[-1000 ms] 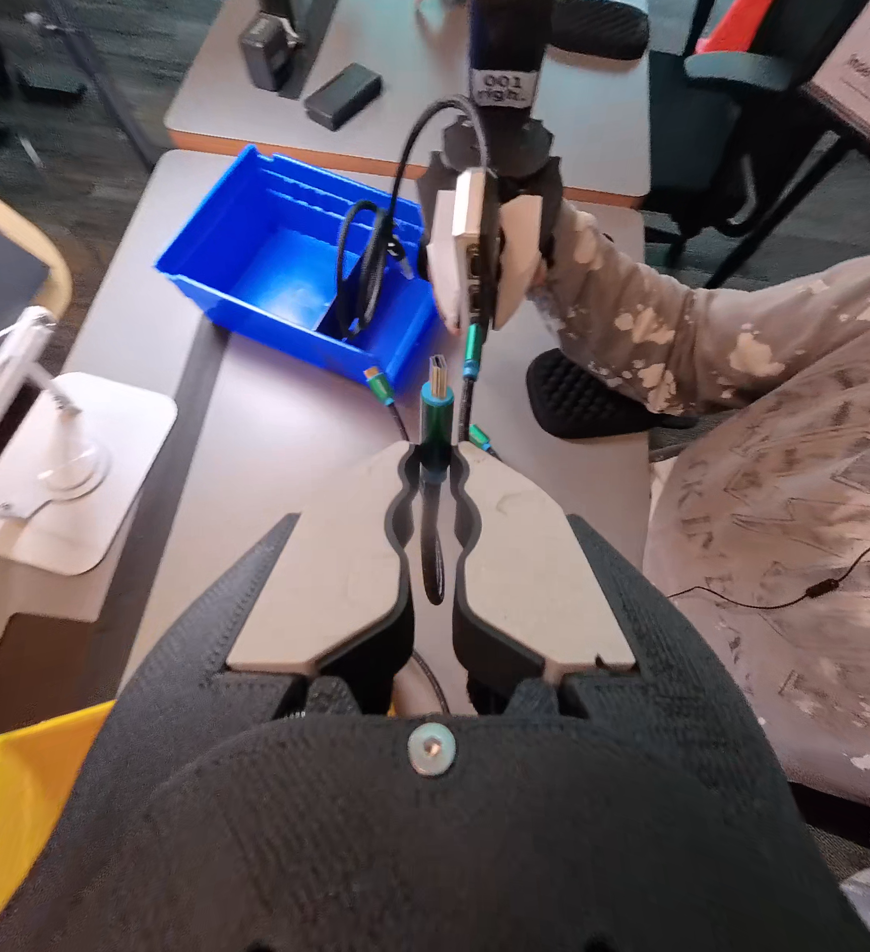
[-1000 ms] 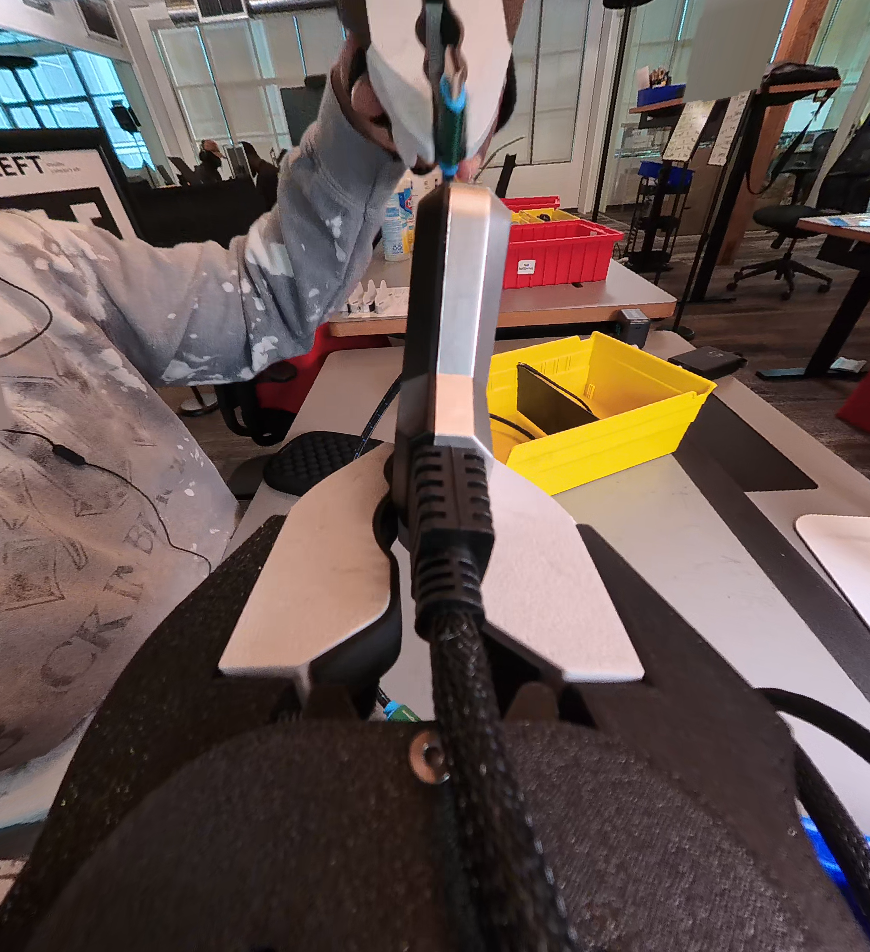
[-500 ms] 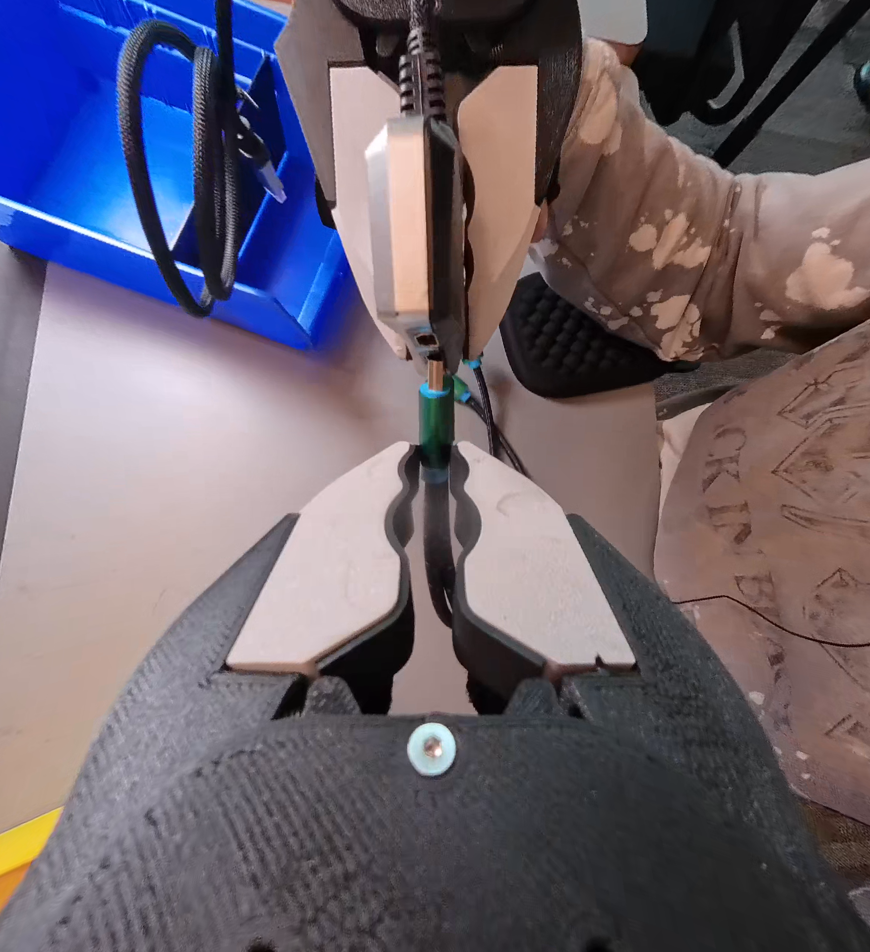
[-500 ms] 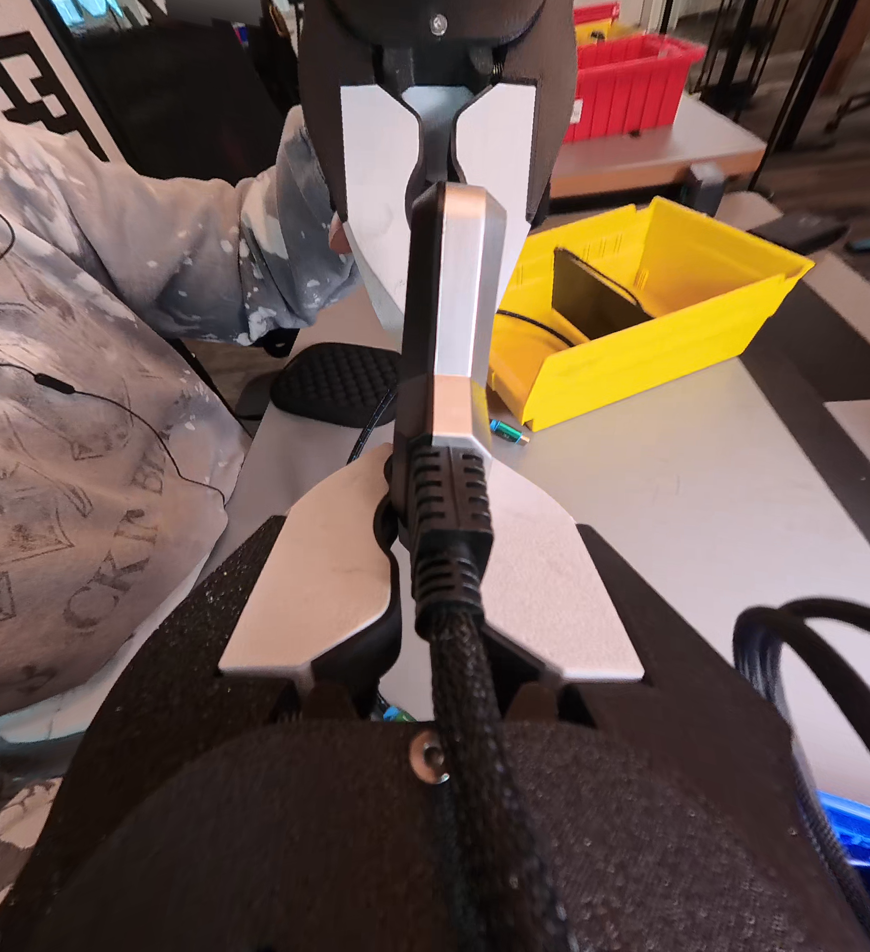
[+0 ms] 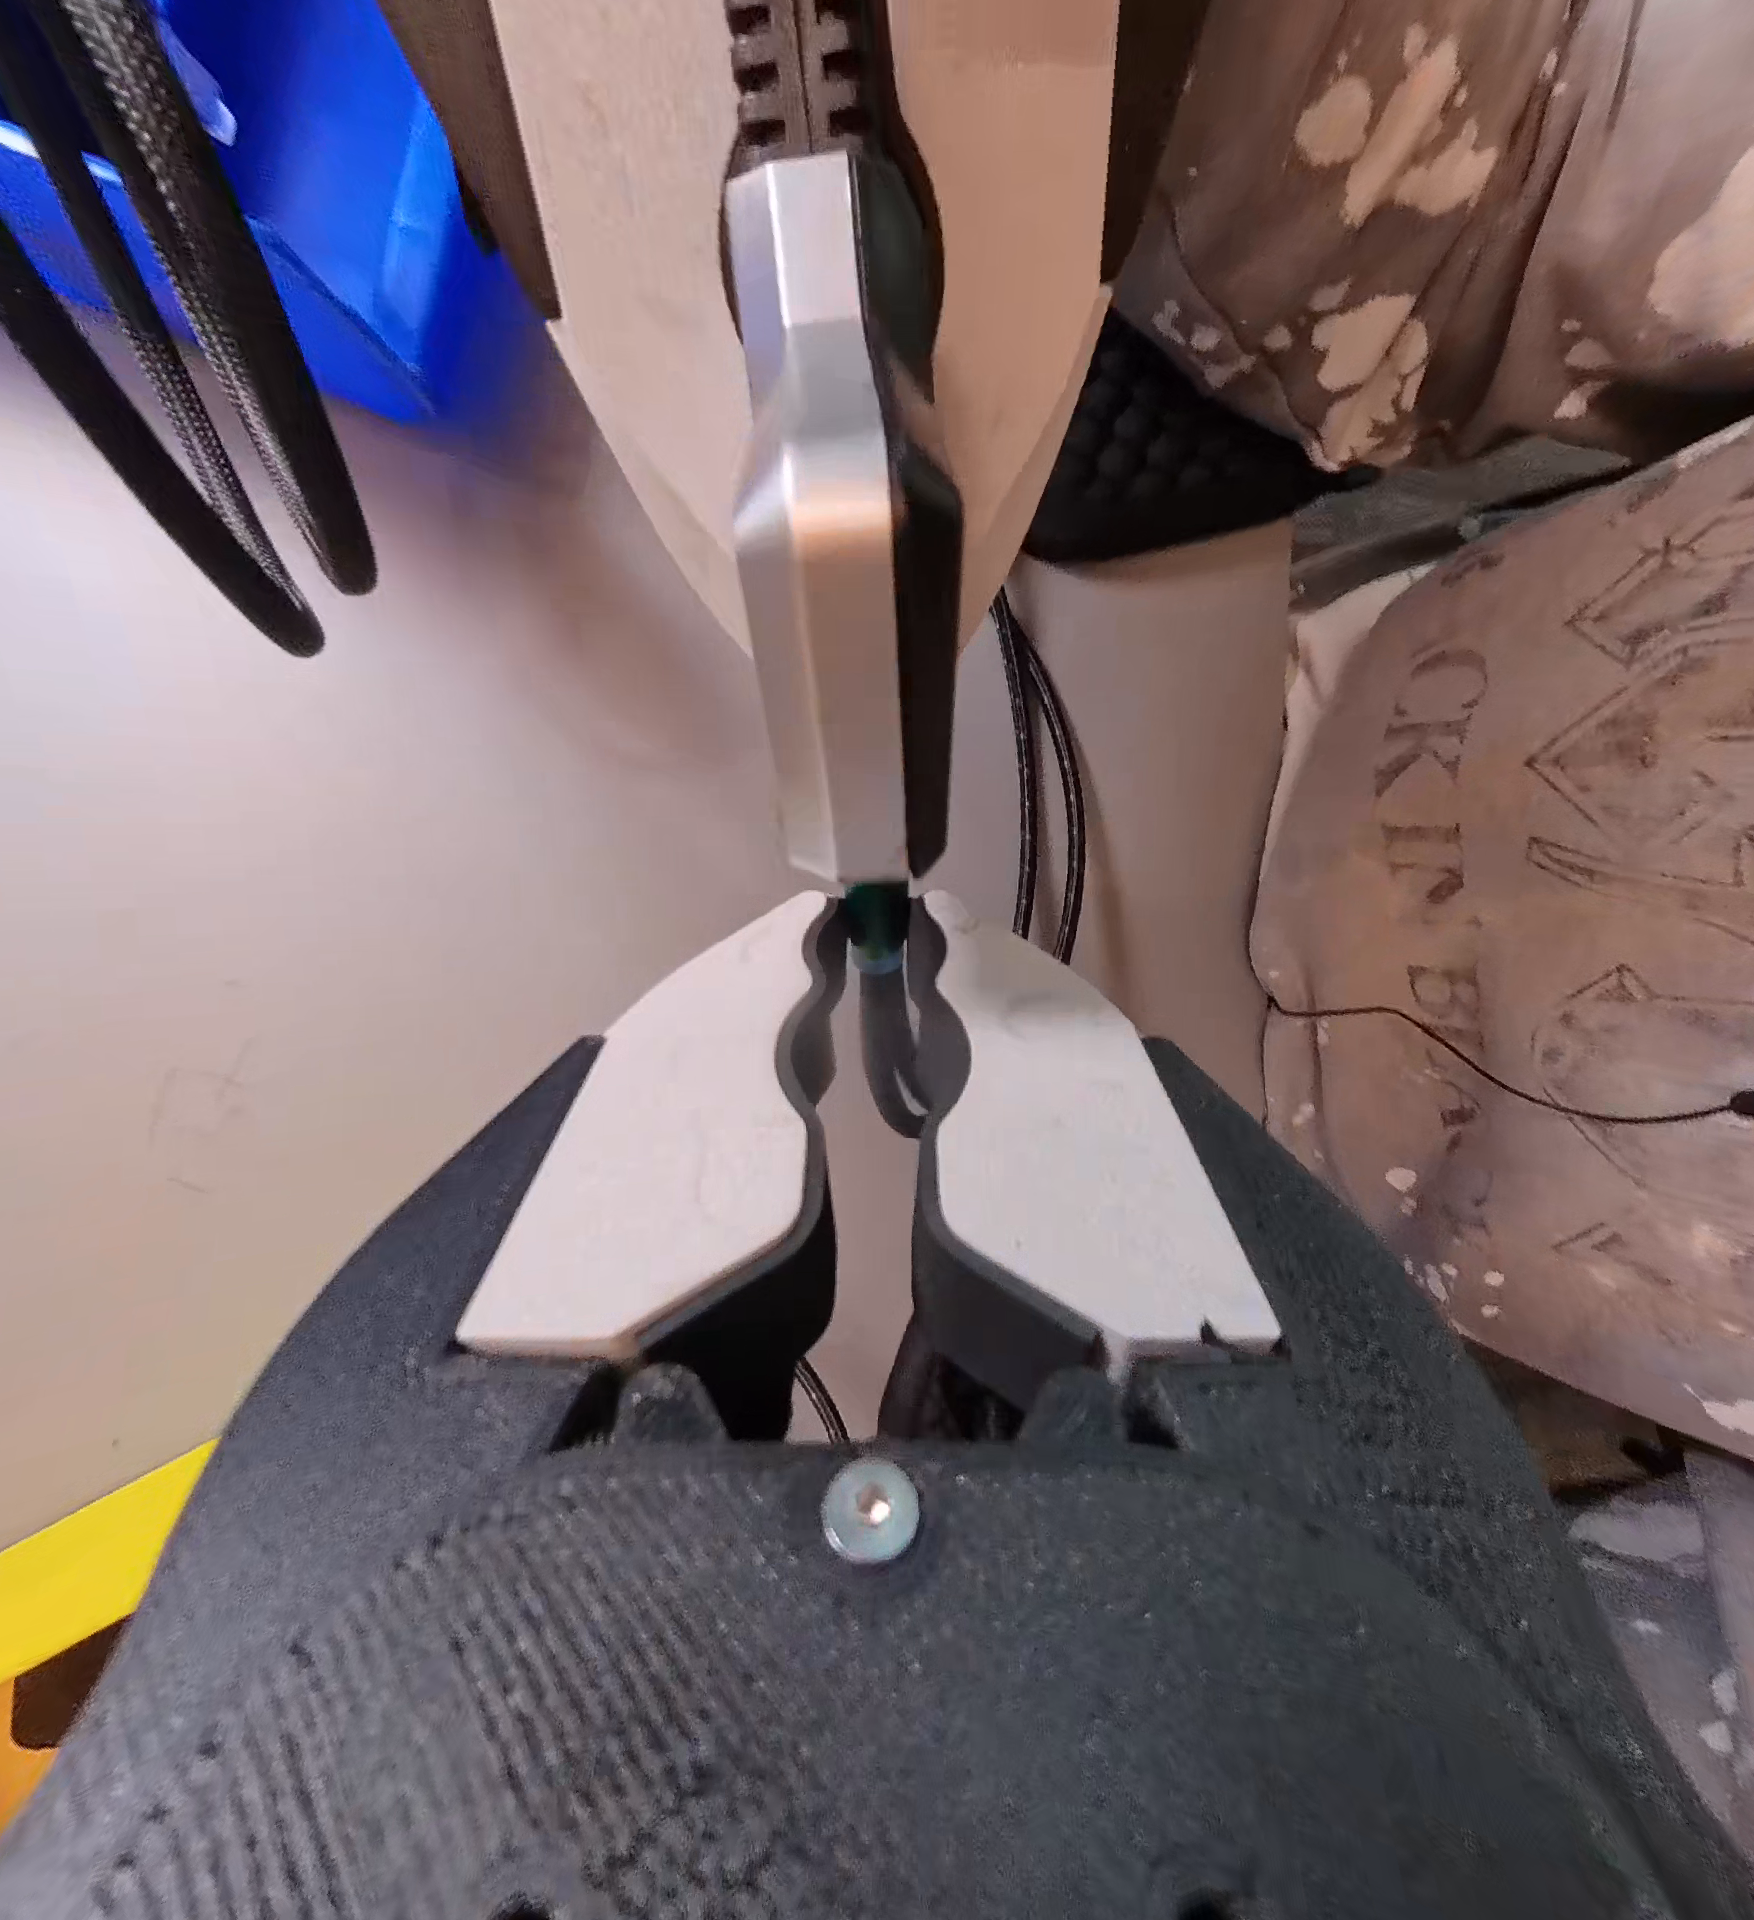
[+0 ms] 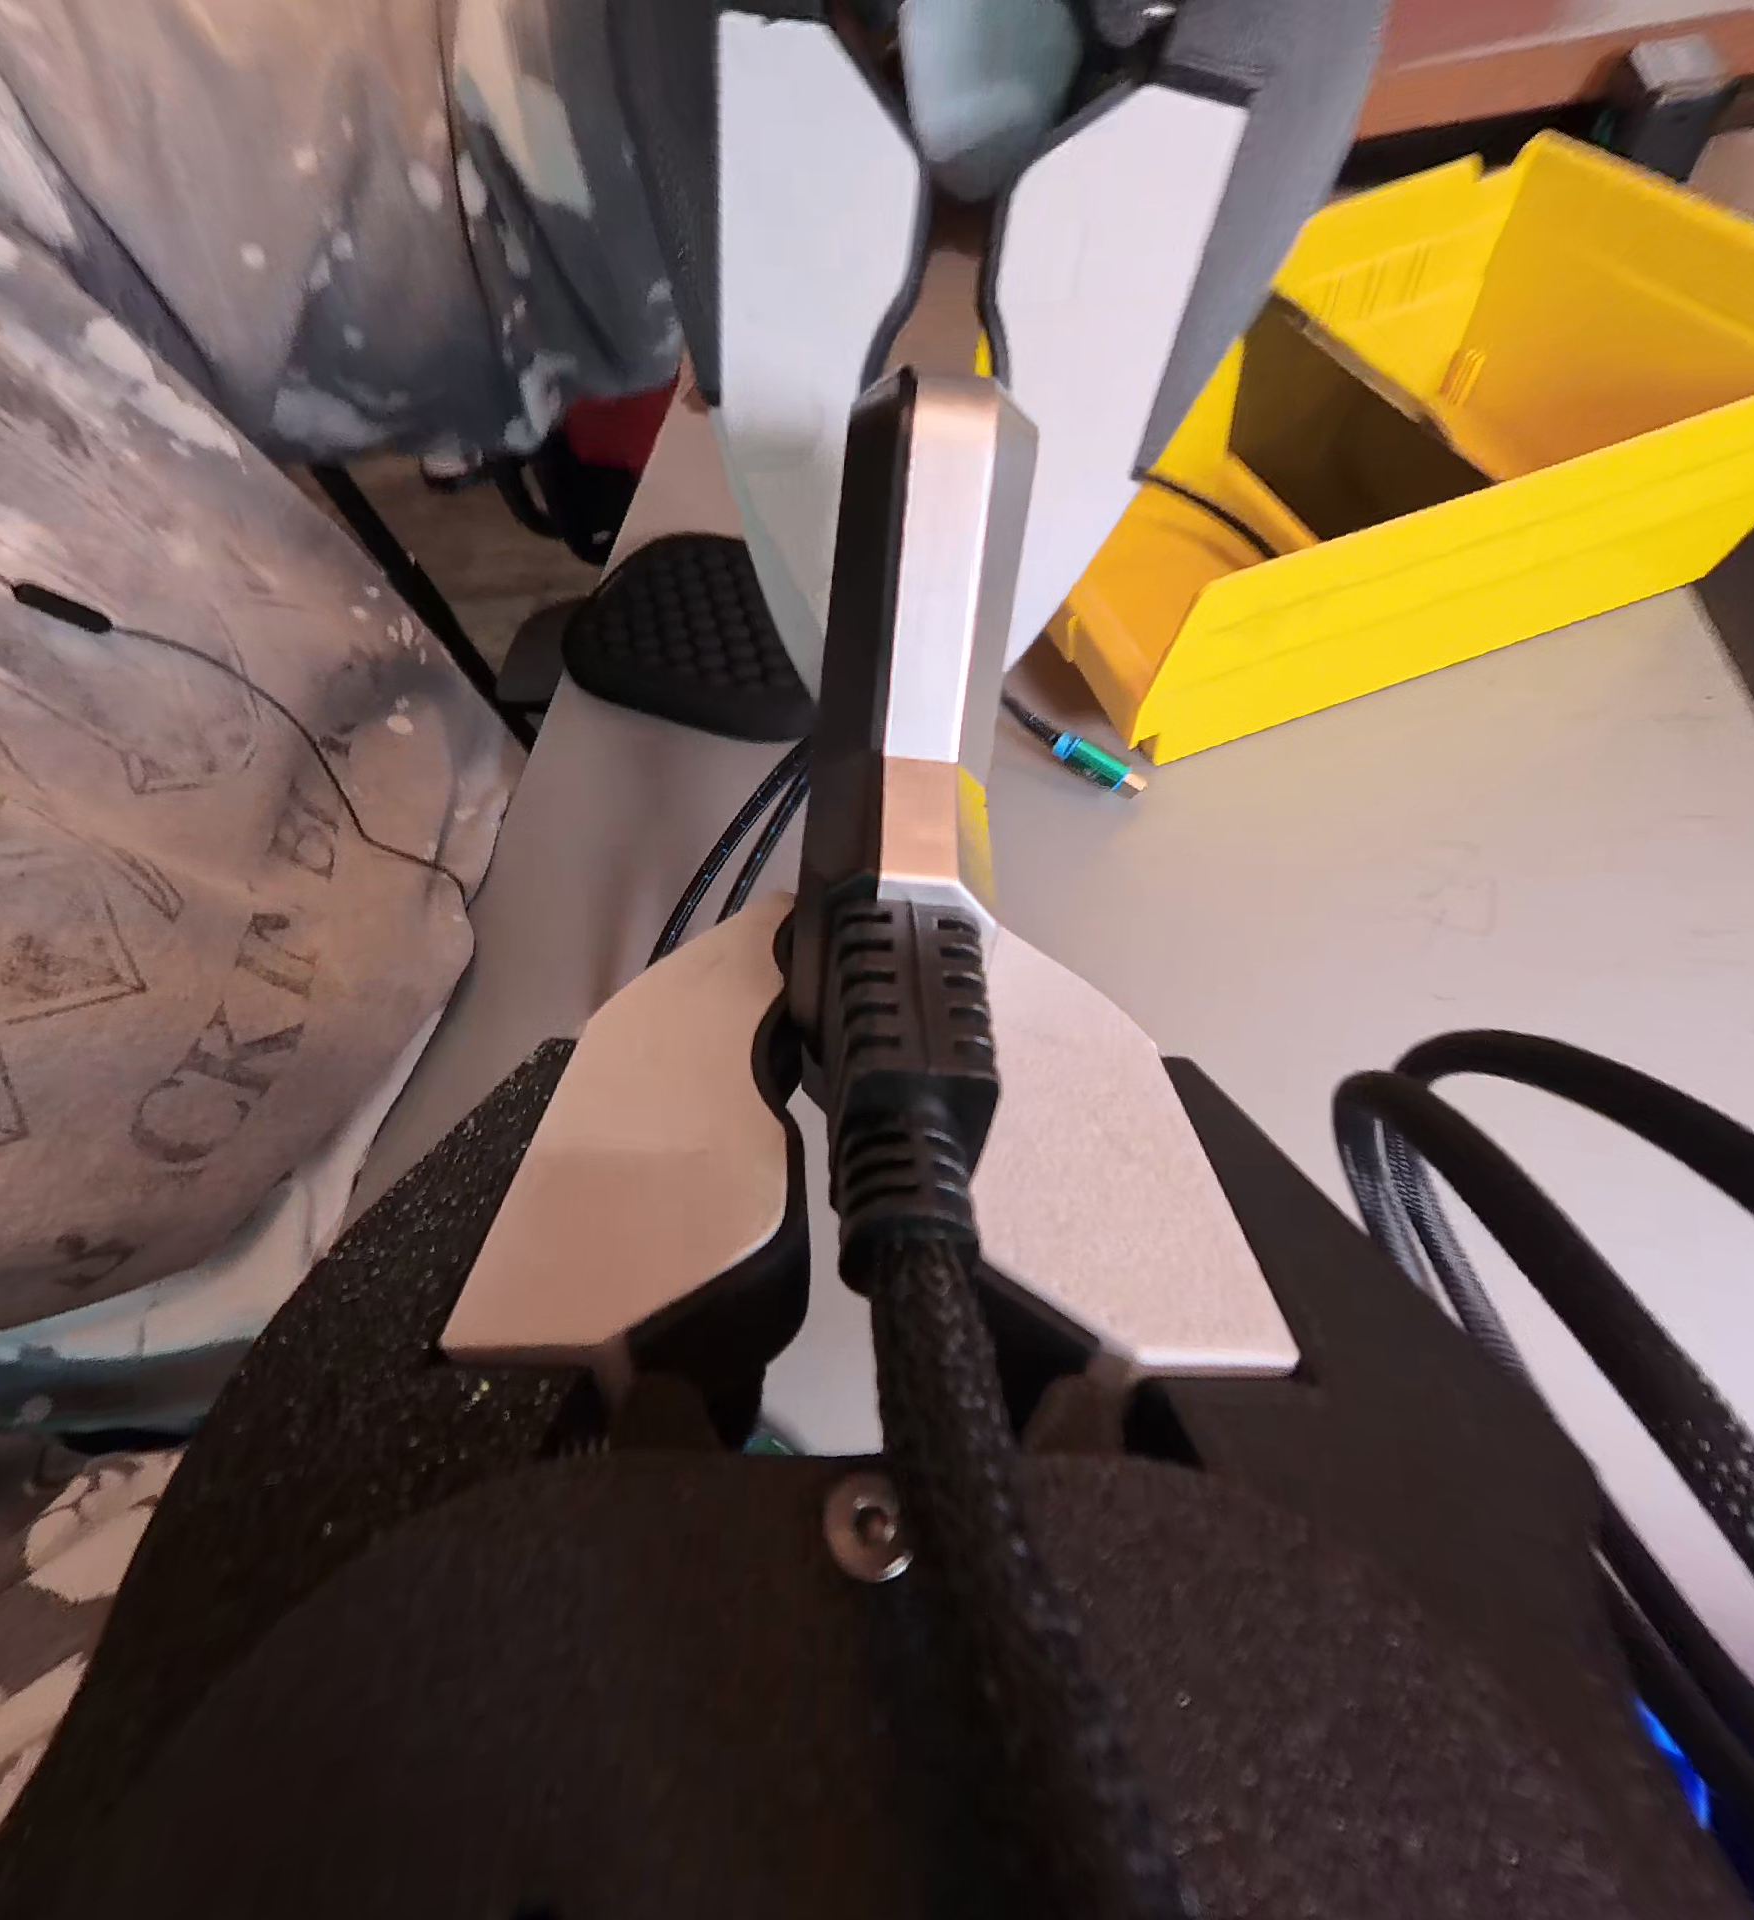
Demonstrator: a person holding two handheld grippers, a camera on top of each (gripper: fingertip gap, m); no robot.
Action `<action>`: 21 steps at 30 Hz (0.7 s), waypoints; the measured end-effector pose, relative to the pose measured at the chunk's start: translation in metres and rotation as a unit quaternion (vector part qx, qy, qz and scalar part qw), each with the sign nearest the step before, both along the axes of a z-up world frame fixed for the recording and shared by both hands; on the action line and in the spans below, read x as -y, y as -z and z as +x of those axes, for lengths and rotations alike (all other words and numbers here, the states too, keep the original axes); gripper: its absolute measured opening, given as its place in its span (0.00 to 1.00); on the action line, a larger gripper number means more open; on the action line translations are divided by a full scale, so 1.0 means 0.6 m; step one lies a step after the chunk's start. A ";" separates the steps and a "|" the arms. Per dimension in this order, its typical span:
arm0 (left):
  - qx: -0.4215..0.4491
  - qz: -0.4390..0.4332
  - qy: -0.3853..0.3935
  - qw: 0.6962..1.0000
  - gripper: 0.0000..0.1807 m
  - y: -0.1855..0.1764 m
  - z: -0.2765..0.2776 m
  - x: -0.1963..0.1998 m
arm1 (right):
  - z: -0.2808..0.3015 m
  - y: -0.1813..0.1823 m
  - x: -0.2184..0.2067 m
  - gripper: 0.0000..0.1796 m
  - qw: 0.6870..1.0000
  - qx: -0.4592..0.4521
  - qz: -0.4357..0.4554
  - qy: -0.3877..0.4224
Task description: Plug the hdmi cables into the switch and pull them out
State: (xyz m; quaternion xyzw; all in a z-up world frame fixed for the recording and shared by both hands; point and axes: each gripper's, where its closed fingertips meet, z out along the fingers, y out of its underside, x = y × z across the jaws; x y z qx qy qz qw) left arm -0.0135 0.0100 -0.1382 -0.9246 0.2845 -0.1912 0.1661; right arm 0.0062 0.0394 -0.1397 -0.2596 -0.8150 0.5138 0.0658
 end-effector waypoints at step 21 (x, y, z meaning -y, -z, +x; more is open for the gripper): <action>0.070 0.010 0.000 0.997 0.07 0.015 0.003 0.007 | 0.002 0.023 0.004 0.11 0.999 0.032 0.016 -0.010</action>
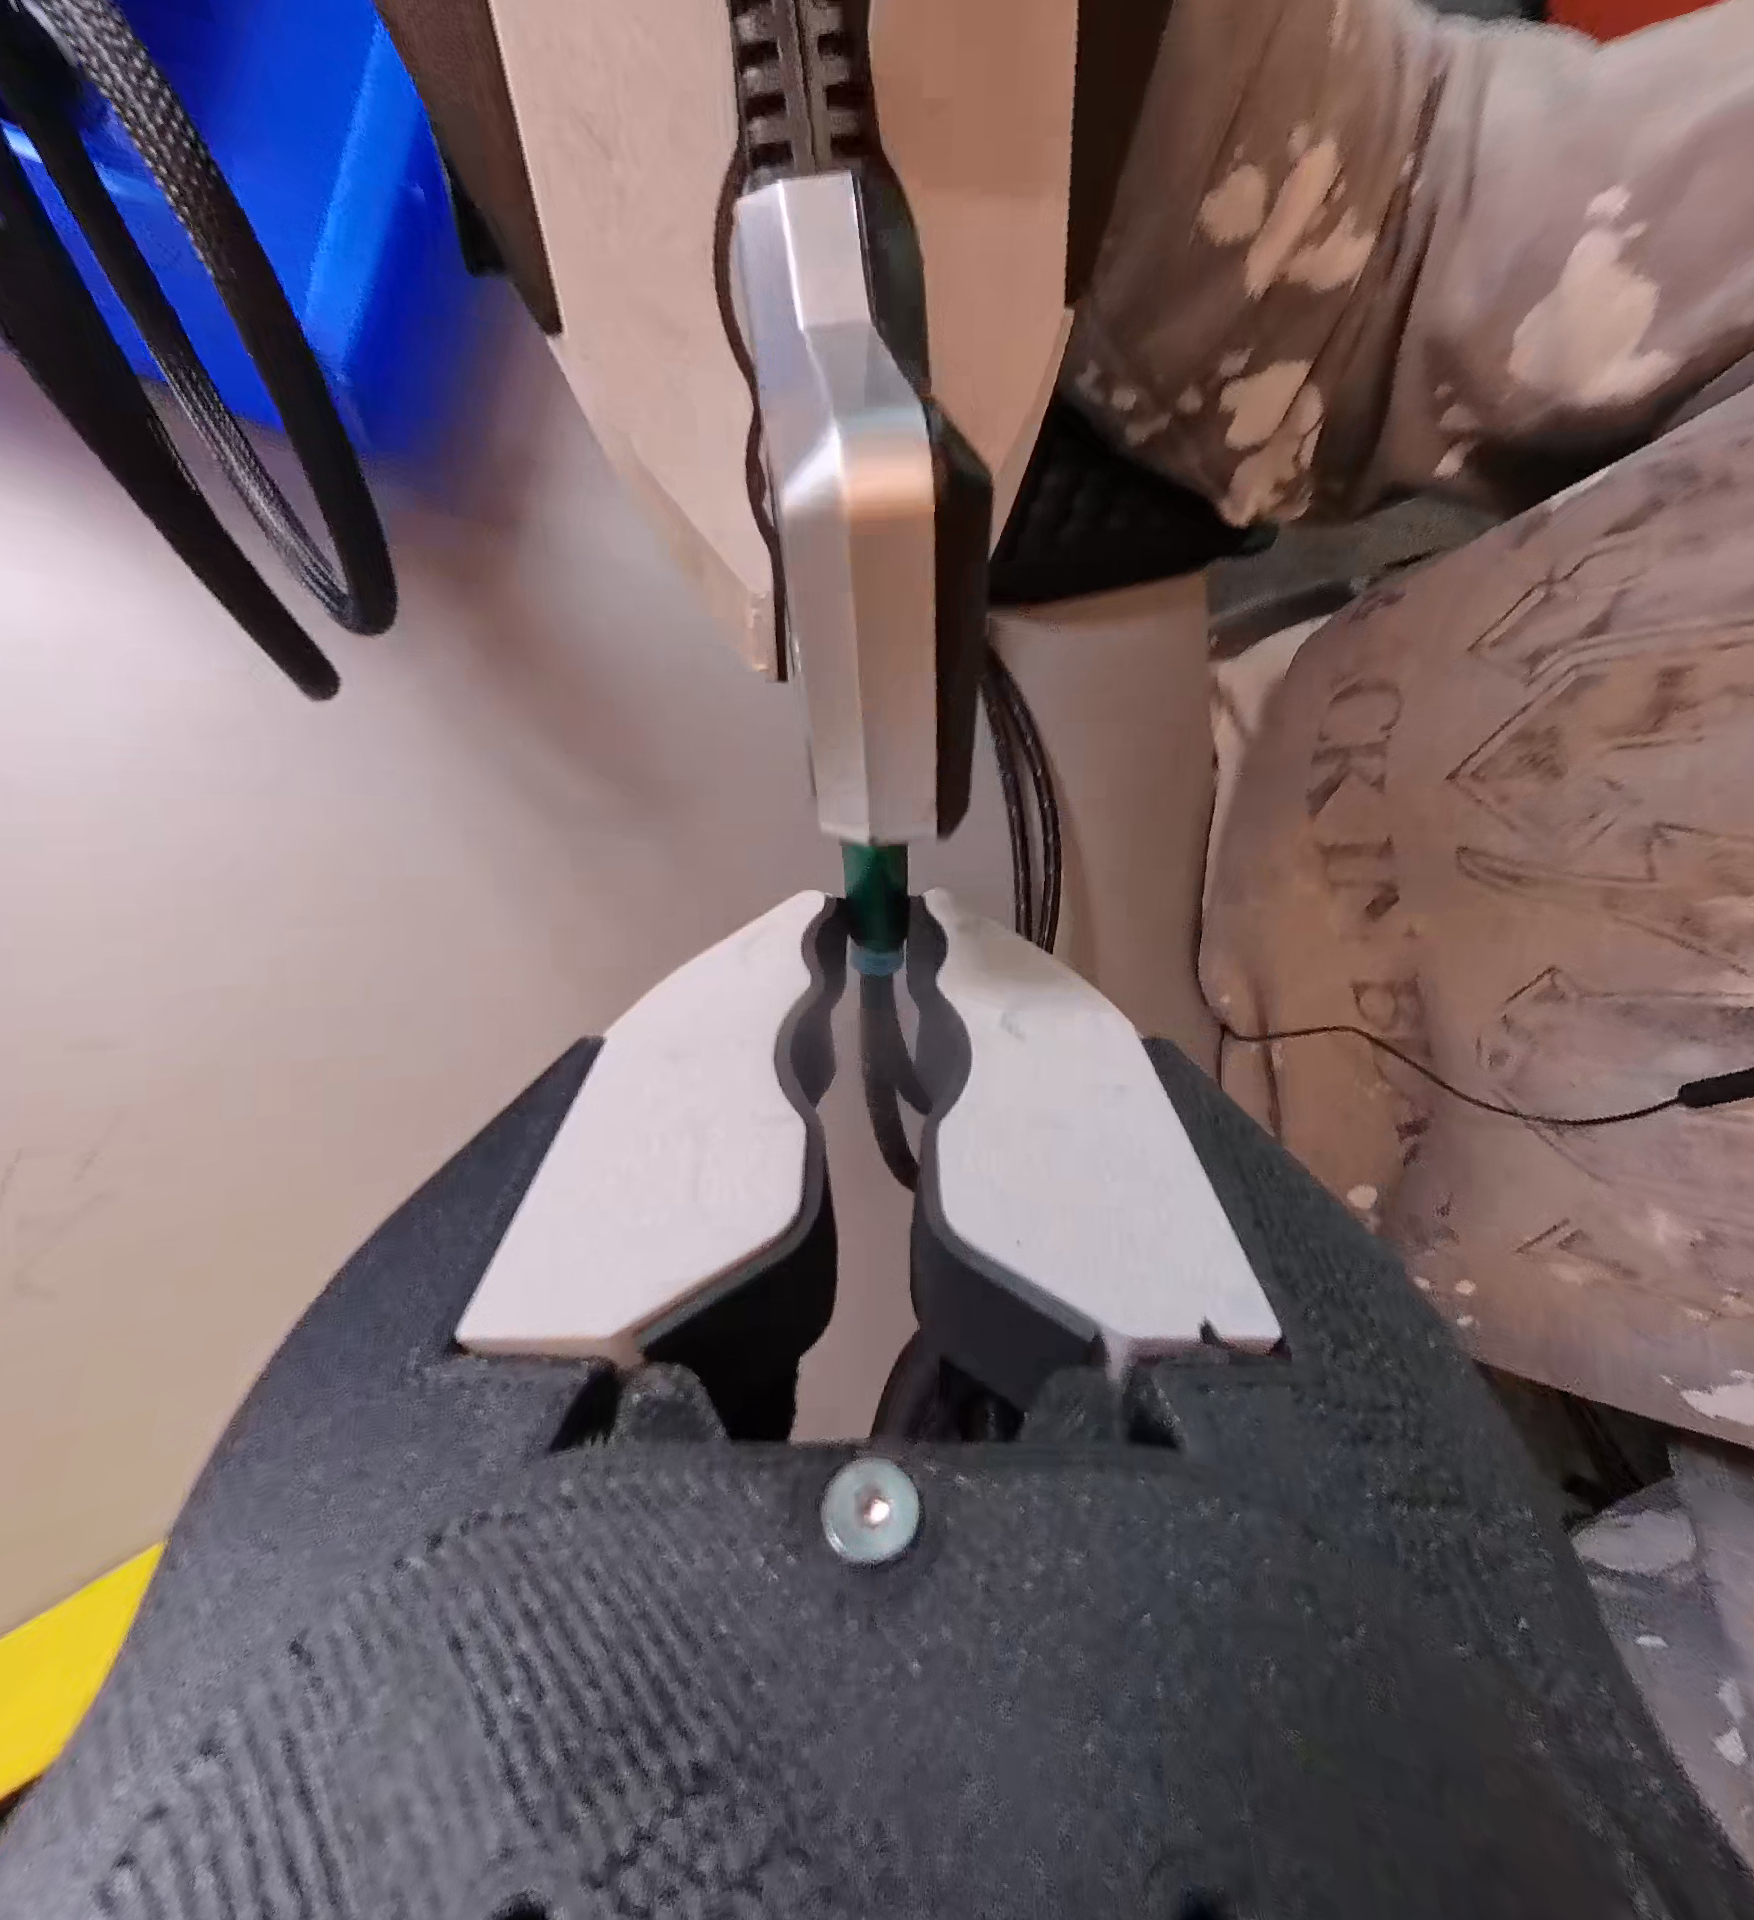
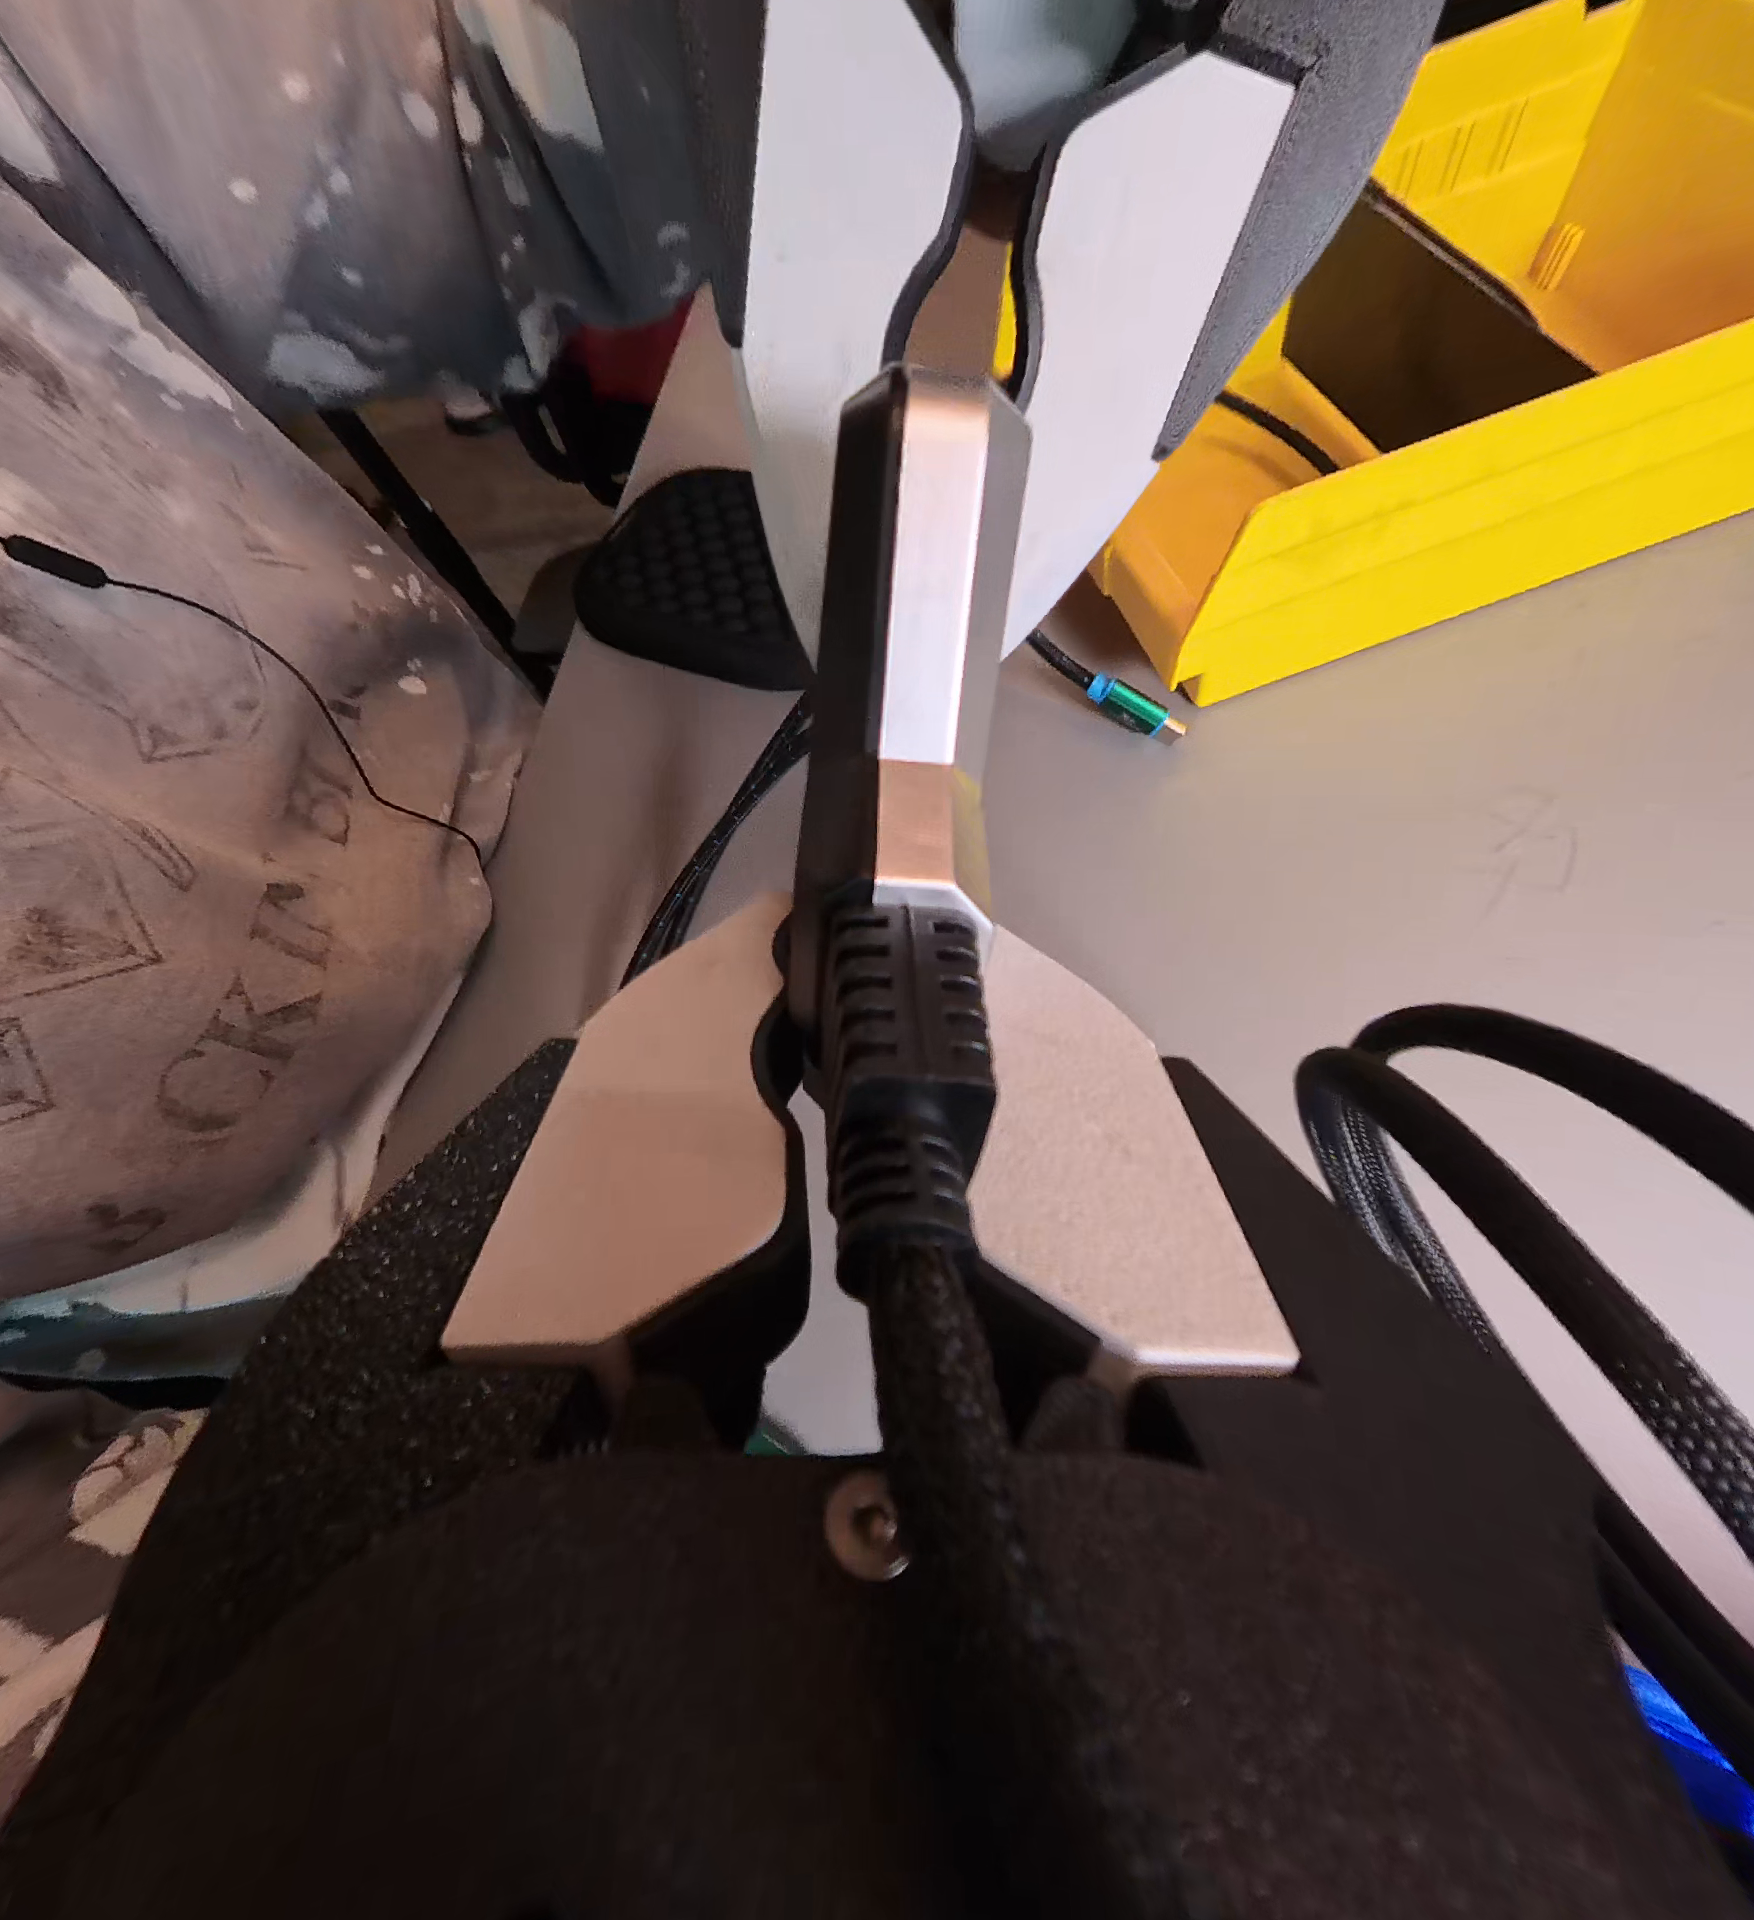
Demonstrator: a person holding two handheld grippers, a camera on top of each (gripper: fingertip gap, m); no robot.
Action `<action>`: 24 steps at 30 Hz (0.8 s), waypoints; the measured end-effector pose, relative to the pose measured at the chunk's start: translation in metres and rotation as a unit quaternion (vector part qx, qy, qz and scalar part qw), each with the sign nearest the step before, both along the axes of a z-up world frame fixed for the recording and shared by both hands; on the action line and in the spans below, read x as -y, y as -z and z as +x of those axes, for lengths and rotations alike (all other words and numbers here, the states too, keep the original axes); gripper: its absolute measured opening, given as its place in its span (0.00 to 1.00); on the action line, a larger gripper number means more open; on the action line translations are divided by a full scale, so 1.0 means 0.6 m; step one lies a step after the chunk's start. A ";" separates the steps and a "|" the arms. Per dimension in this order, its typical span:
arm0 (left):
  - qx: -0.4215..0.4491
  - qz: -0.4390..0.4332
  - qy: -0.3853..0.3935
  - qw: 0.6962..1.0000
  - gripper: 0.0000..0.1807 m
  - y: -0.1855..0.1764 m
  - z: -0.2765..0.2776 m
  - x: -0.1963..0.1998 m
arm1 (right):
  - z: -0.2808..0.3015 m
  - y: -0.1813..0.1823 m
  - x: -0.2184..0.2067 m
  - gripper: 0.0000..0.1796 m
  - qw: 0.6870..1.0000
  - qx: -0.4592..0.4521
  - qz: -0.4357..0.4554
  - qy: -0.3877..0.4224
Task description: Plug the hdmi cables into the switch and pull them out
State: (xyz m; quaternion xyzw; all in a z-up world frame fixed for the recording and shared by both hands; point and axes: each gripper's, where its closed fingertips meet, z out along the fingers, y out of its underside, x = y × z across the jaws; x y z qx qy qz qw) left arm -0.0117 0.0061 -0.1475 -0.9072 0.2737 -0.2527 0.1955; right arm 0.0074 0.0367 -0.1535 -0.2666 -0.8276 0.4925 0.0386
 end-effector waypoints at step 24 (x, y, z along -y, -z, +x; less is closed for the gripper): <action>0.110 0.205 -0.062 0.970 0.08 -0.056 -0.018 -0.018 | -0.012 -0.015 0.013 0.11 0.999 -0.013 -0.040 0.001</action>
